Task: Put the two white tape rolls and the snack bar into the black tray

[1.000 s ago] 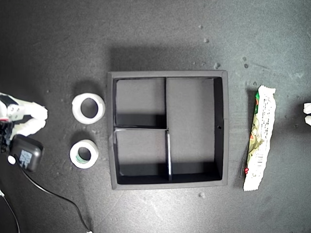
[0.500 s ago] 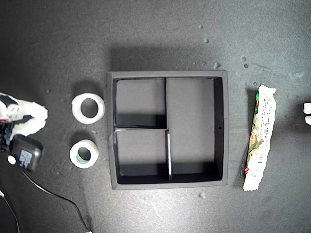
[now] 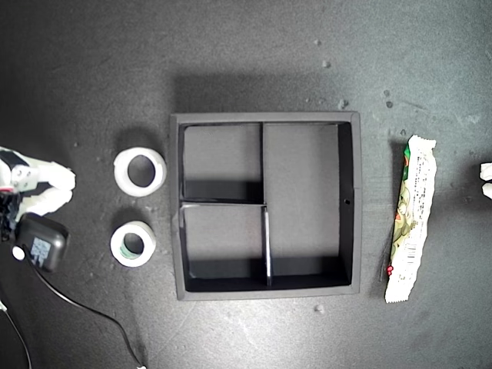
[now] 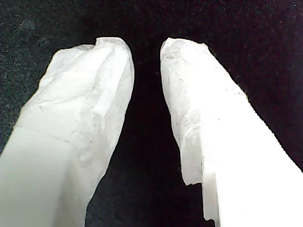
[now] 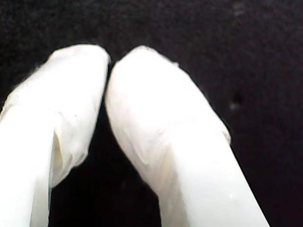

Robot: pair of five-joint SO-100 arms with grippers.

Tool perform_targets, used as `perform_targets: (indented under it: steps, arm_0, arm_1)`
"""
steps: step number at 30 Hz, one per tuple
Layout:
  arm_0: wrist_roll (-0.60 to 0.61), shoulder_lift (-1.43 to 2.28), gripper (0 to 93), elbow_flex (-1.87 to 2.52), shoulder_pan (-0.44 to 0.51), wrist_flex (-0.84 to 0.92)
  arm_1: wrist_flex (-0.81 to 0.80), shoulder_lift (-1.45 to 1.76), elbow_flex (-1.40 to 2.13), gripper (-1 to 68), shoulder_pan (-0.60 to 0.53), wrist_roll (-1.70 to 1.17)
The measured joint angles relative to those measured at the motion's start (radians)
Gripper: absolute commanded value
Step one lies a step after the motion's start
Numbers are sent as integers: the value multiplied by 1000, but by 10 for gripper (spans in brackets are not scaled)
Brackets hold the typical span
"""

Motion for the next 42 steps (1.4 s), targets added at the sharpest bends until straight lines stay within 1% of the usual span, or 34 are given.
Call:
perform_targets:
  steps: [9,14,15,17,20,25,26,27,32,36,38,40,42]
  arm_0:
    - [-8,0,2,0,0,0]
    - [-133,0,8,0,0,0]
    - [-156,0,10,0,0,0]
    - [-161,0,11,2,-6,-12]
    - [-178,0,0,11,-11,-37]
    - [-348,0,0,11,20,-40]
    - [-365,0,0,11,32,-52]
    - [-356,0,0,12,38,-72]
    - [-206,0,0,12,35,-150]
    - [-126,0,1,12,25,-202]
    - [-80,0,63,12,17,-244]
    - [-66,0,84,12,15,-268]
    - [-71,0,62,12,0,-273]
  arm_1:
    - [0,0,0,40,0,0]
    - [0,0,0,35,0,0]
    - [0,0,0,24,15,0]
    - [0,0,0,-1,63,0]
    - [0,0,0,0,137,0]
    - [0,0,0,-2,204,0]
    - [-3,0,0,-2,215,0]
    - [-9,0,0,-2,216,0]
    - [-40,0,0,-2,209,2]
    - [-83,0,0,-2,232,0]
    - [-115,0,0,-2,235,3]
    - [-146,0,0,-2,245,34]
    - [-172,0,0,-2,258,87]
